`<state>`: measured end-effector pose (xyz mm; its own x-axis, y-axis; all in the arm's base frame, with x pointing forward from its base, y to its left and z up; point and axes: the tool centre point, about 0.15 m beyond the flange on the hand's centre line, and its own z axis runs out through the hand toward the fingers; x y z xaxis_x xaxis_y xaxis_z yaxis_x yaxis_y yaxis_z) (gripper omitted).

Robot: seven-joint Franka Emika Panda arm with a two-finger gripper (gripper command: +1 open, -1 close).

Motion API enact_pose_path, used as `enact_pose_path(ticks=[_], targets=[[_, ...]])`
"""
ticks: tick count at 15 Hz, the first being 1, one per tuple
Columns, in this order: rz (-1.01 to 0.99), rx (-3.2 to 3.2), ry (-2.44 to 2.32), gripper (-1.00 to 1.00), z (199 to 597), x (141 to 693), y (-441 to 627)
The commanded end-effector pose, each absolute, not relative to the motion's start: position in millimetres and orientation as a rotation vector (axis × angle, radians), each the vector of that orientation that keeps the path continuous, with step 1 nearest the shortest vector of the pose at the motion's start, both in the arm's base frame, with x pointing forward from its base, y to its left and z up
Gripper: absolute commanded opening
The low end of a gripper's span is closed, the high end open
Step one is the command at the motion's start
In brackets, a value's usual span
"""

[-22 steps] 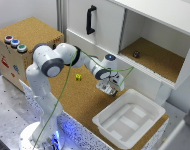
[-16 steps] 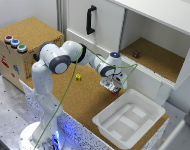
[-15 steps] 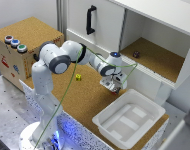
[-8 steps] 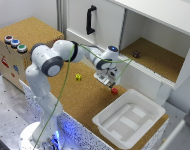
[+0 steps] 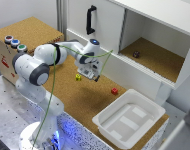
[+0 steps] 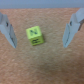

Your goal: Pick up the yellow block

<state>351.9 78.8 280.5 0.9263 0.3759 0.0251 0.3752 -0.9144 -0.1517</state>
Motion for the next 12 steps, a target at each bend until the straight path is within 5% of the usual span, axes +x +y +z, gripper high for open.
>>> enact_pose_path(ticks=[1,12], targets=[[0.004,-2.931,-0.795,1.0,250.8,353.0,146.0],[-0.11,-2.971,-0.773,1.0,226.6,415.6,131.5]])
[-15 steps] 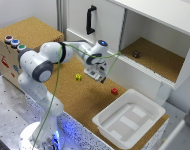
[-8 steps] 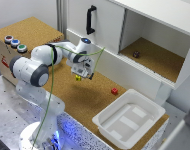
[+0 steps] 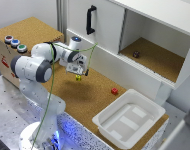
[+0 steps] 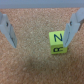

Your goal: Pick up the yellow block

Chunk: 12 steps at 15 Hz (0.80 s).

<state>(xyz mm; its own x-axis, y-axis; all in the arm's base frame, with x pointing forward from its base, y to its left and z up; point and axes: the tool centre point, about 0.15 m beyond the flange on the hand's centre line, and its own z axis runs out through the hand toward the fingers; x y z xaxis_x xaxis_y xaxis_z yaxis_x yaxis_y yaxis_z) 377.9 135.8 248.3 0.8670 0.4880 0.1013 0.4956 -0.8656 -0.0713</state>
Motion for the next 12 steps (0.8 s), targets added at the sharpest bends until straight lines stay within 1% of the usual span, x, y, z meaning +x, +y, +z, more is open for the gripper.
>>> enact_pose_path(ticks=[1,5,6,12], targets=[[-0.122,-2.977,-0.776,1.0,223.9,420.0,130.8],[-0.069,-2.971,-0.771,1.0,208.7,428.9,127.6],[-0.068,-2.988,-0.786,-1.0,207.1,428.5,126.9],[-0.067,-3.004,-0.791,-1.0,203.6,432.9,121.1]])
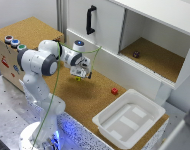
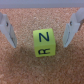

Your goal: Pick up the yellow block

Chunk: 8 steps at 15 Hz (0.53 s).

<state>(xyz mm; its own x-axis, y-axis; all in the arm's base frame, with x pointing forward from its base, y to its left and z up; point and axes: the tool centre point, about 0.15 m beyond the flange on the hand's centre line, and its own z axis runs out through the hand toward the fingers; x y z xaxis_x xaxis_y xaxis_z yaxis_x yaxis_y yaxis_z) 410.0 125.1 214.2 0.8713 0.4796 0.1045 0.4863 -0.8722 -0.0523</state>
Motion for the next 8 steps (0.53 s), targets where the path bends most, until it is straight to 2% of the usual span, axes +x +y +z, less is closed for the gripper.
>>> enact_pose_path(ticks=[1,5,8], targets=[[-0.081,-3.005,-0.772,-1.0,203.3,434.8,120.6],[-0.126,-3.012,-0.743,-1.0,203.6,438.7,117.3],[-0.195,-3.022,-0.684,-1.0,222.9,436.0,105.8]])
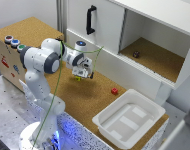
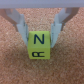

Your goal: Pick up the yellow block

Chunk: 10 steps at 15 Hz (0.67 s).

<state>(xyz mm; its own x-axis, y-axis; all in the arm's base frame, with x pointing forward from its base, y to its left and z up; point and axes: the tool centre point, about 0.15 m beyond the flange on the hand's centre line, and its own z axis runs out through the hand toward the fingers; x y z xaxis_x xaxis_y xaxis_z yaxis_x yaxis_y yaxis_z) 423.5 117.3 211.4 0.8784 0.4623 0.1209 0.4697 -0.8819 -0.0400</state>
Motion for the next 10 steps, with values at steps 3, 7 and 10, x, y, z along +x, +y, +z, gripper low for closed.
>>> enact_pose_path(ticks=[3,7,10], targets=[[-0.337,-3.042,-0.549,-1.0,260.2,436.0,75.9],[-0.426,-3.059,-0.381,-1.0,281.3,445.5,26.2],[-0.49,-3.061,-0.259,-1.0,292.9,462.9,-16.1]])
